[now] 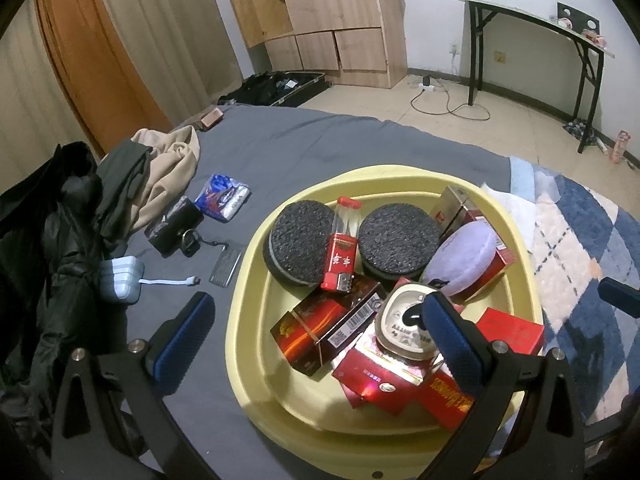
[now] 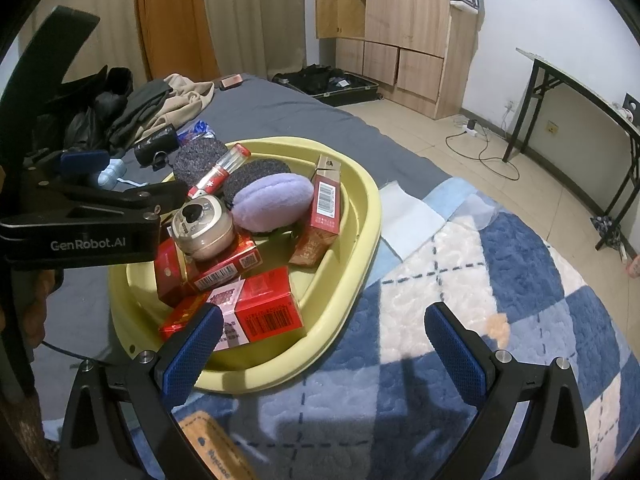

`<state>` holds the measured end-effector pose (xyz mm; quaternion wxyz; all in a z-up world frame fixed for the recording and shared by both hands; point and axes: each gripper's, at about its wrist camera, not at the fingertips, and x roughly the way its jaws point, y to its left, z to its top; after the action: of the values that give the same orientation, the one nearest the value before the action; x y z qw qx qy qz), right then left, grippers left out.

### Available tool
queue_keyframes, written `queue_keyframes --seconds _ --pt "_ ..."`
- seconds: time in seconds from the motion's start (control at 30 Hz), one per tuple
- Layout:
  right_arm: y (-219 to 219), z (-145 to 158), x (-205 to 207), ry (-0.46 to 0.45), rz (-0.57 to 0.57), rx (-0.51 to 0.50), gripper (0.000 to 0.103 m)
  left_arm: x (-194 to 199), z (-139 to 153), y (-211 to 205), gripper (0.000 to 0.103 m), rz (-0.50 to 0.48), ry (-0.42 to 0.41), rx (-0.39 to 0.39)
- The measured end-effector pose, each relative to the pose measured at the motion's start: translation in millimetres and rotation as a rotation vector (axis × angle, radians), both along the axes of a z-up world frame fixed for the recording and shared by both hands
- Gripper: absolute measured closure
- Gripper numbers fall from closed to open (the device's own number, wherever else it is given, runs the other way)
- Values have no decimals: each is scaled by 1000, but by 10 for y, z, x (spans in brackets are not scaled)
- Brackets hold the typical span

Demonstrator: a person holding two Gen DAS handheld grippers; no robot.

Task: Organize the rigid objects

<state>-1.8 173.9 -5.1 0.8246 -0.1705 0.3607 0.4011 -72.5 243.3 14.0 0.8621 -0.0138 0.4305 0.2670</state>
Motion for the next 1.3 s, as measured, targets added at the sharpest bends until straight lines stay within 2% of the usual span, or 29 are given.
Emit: queue_keyframes --seconds 0.23,0.4,0.73,1.3 --pt "39 7 -40 -9 1 -9 0 -5 74 -95 0 -11 -27 0" --pt "34 36 -39 -1 -37 14 0 -7 173 -237 0 -50 -47 35" --pt "-95 160 -66 -24 -39 36 0 -52 204 -117 0 4 -42 69" --pt "-49 103 -34 -24 -44 5 0 -44 209 -193 0 -30 -58 53"
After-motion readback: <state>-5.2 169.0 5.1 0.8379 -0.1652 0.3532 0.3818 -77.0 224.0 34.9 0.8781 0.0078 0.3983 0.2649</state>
